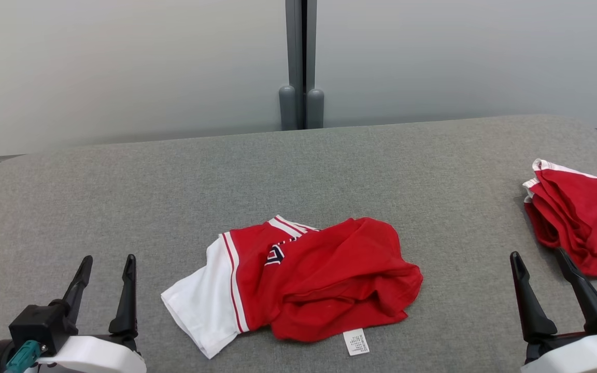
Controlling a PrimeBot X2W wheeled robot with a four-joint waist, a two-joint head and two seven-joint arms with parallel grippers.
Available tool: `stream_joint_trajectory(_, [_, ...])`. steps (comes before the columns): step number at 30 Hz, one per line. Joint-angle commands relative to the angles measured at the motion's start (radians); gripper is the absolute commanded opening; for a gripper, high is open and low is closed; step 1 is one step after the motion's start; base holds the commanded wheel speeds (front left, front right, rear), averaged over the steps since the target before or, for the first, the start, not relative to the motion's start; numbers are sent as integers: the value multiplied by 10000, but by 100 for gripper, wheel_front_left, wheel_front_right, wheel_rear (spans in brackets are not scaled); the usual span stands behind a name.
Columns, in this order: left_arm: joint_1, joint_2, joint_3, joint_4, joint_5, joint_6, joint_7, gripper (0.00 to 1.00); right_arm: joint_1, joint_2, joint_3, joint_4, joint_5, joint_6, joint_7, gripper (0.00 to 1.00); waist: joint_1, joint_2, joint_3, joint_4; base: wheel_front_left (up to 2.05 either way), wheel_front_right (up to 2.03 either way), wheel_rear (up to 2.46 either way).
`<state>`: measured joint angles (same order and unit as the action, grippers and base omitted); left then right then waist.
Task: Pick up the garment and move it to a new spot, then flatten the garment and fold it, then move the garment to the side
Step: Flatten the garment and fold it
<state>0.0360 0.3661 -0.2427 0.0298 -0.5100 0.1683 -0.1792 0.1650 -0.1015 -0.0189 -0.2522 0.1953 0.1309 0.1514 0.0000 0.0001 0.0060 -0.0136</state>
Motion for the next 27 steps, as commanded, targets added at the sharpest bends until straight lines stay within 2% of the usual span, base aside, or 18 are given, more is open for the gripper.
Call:
stream_joint_trajectory(1, [19, 42, 0, -56, 49, 44, 8, 100, 130, 6, -16, -54, 49, -4, 36, 100, 0, -1, -1, 35, 0, 0, 0])
stream_joint_trajectory(7, [-354, -2, -208, -136, 106, 99, 302, 100, 61, 33, -104, -160, 24, -3, -28, 100, 0, -1, 248, 138, 0, 0, 0])
stream_joint_trajectory(11, [-953, -174, -645, 405, -6, -225, 877, 100, -247, 23, -42, -215, -2, -4, -94, 100, 0, -1, 715, 68, 0, 0, 0])
stream_joint_trajectory(16, [-1874, -441, -1137, 2355, -313, -732, 1870, 100, -545, 53, 141, -39, 59, -4, -157, 100, 0, -1, 1321, -152, 0, 0, 0])
stream_joint_trajectory(23, [-2540, -777, -1251, 4758, -914, -1321, 2495, 100, -630, 121, 83, 325, 139, -3, -290, 100, 0, -1, 1721, -302, 0, 0, 0])
stream_joint_trajectory(24, [-2590, -812, -1319, 4954, -907, -1441, 2504, 69, -642, 107, 61, 386, 131, -4, -286, 100, 0, -1, 1745, -298, 0, 0, 0])
stream_joint_trajectory(25, [-2621, -836, -1348, 5105, -903, -1504, 2425, 15, -665, 89, 38, 434, 165, -3, -299, 100, 0, -1, 1763, -295, 0, 0, 0])
stream_joint_trajectory(26, [-2666, -858, -1368, 5247, -897, -1556, 2376, 0, -684, 50, -16, 519, 179, -3, -296, 100, 0, -1, 1781, -292, 0, 0, 0])
stream_joint_trajectory(27, [-2716, -872, -1394, 5369, -899, -1608, 2343, 0, -697, 22, -72, 626, 213, -4, -280, 100, 0, -1, 1798, -288, 0, 0, 0])
